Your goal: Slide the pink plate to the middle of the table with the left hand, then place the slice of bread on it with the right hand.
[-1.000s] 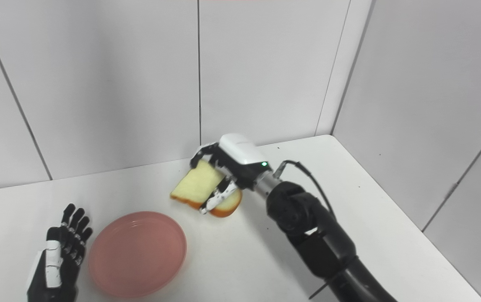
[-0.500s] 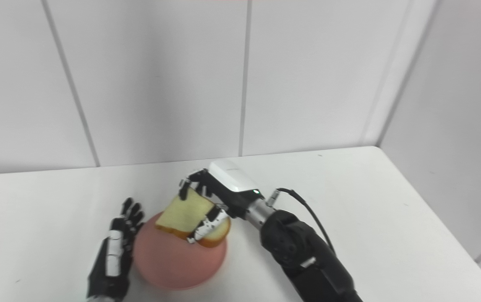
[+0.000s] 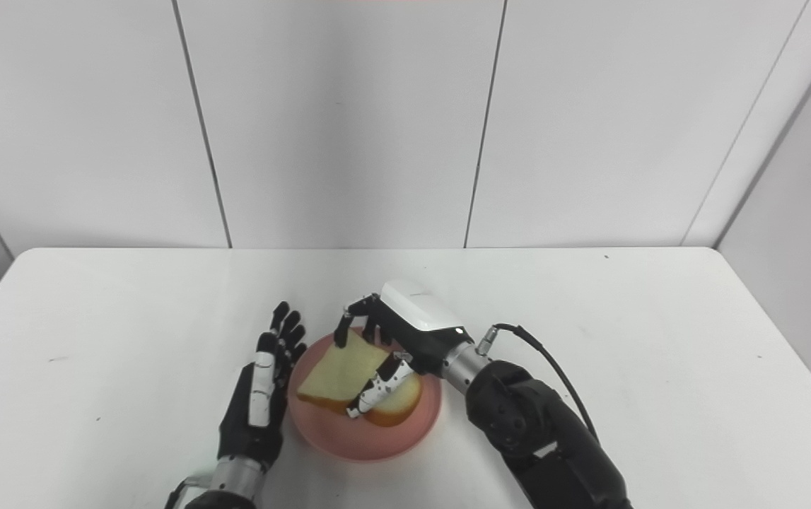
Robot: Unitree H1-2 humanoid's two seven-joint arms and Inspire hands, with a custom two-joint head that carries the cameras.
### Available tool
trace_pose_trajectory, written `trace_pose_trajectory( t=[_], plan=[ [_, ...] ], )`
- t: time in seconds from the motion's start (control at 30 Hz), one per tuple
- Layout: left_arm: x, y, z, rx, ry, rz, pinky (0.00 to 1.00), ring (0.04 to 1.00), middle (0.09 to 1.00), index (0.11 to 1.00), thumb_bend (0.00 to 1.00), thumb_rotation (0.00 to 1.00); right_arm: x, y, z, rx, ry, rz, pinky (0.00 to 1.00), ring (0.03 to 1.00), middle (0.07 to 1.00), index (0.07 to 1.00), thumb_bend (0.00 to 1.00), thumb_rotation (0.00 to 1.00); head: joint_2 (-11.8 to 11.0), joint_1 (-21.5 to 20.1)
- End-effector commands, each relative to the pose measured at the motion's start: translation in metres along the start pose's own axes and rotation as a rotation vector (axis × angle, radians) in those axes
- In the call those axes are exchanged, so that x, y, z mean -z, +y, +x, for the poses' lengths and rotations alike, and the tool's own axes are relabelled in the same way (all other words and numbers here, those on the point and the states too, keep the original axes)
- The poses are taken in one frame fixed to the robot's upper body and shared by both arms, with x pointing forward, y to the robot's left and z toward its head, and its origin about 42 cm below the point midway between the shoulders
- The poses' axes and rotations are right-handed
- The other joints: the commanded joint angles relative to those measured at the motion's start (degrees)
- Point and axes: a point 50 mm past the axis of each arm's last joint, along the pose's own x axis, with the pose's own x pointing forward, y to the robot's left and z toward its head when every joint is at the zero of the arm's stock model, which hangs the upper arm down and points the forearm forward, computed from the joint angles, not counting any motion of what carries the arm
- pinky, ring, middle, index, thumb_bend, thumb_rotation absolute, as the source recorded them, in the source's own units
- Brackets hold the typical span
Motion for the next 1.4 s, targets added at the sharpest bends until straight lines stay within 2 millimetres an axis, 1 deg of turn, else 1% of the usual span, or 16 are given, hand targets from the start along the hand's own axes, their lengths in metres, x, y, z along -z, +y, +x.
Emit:
trace_pose_trajectory(
  t=[0.0,0.1,0.37,0.47,0.53,0.6,0.63,0.67,0.7,0.73,0.77,0.8,0.93,1.03,1.23,1.37],
  plan=[
    [0.011,-0.008,-0.005,-0.014,0.054,-0.008,1.0,1.0,1.0,0.979,0.73,1.0,-0.01,-0.019,0.011,0.052,-0.09,-0.054,0.36,0.413,0.505,0.477,0.52,0.0,0.3,0.1],
    [0.01,-0.01,-0.004,-0.022,0.049,0.004,1.0,1.0,1.0,0.976,0.72,1.0,-0.005,-0.017,0.011,0.035,-0.09,-0.069,0.35,0.403,0.489,0.483,0.52,0.0,0.5,0.4],
    [0.009,-0.01,-0.004,-0.035,0.048,0.035,1.0,1.0,0.994,0.966,0.74,1.0,0.004,-0.012,0.009,-0.012,-0.063,-0.129,0.39,0.454,0.532,0.461,0.51,0.0,0.5,0.3],
    [0.009,-0.01,-0.004,-0.034,0.043,0.033,1.0,1.0,0.996,0.97,0.73,1.0,0.007,-0.013,0.008,-0.012,-0.055,-0.184,0.32,0.391,0.463,0.501,0.52,0.0,0.5,0.0],
    [0.009,-0.009,-0.005,-0.034,0.043,0.034,1.0,1.0,0.994,0.969,0.73,1.0,0.008,-0.014,0.008,-0.004,-0.056,-0.215,0.31,0.386,0.438,0.521,0.52,0.0,0.5,-0.1],
    [0.009,-0.009,-0.004,-0.032,0.047,0.035,1.0,1.0,0.993,0.969,0.73,1.0,0.009,-0.015,0.007,0.005,-0.065,-0.244,0.36,0.45,0.476,0.502,0.52,0.0,0.5,-0.3],
    [0.009,-0.009,-0.004,-0.031,0.048,0.035,1.0,1.0,0.993,0.969,0.73,1.0,0.01,-0.015,0.006,0.008,-0.07,-0.256,0.44,0.52,0.47,0.519,0.52,0.0,0.5,-0.3],
    [0.009,-0.008,-0.004,-0.029,0.048,0.035,1.0,1.0,0.993,0.969,0.73,1.0,0.01,-0.016,0.005,0.008,-0.072,-0.264,0.47,0.544,0.468,0.524,0.52,0.0,0.6,-0.5],
    [0.009,-0.008,-0.004,-0.027,0.047,0.036,1.0,1.0,0.995,0.973,0.73,1.0,0.011,-0.016,0.004,0.008,-0.073,-0.268,0.54,0.613,0.622,0.665,0.57,0.08,0.6,-0.5],
    [0.008,-0.007,-0.004,-0.024,0.048,0.032,1.0,1.0,0.995,0.975,0.73,1.0,0.01,-0.017,0.002,0.003,-0.062,-0.276,0.57,0.637,0.674,0.713,0.59,0.1,0.5,-0.6],
    [0.008,-0.007,-0.004,-0.022,0.049,0.029,1.0,1.0,0.998,0.977,0.73,1.0,0.009,-0.018,0.001,0.0,-0.055,-0.281,0.62,0.71,0.779,0.781,0.61,0.15,0.5,-0.6],
    [0.008,-0.007,-0.004,-0.021,0.049,0.025,1.0,1.0,0.999,0.978,0.73,1.0,0.009,-0.019,0.0,0.0,-0.051,-0.285,0.65,0.747,0.821,0.806,0.62,0.15,0.5,-0.7],
    [0.007,-0.005,-0.004,-0.023,0.047,0.025,1.0,1.0,1.0,0.976,0.72,1.0,0.009,-0.023,-0.008,0.002,-0.047,-0.282,0.73,0.853,0.907,0.835,0.66,0.14,0.5,-0.8],
    [0.008,-0.004,-0.005,-0.027,0.045,0.044,1.0,1.0,1.0,0.978,0.72,1.0,0.009,-0.027,-0.015,-0.03,-0.041,-0.27,0.86,0.947,0.977,0.871,0.71,0.16,0.1,-0.7],
    [0.007,0.0,-0.004,-0.04,0.033,0.043,1.0,1.0,0.997,0.981,0.7,1.0,0.012,-0.032,-0.031,-0.058,-0.051,-0.219,0.94,0.999,1.0,0.923,0.78,0.25,-0.2,-1.0],
    [0.006,0.004,-0.004,-0.048,0.032,0.039,1.0,1.0,0.999,0.984,0.72,1.0,0.012,-0.033,-0.042,-0.024,-0.054,-0.16,0.95,1.0,1.0,0.944,0.79,0.27,-0.3,-1.3]
  ],
)
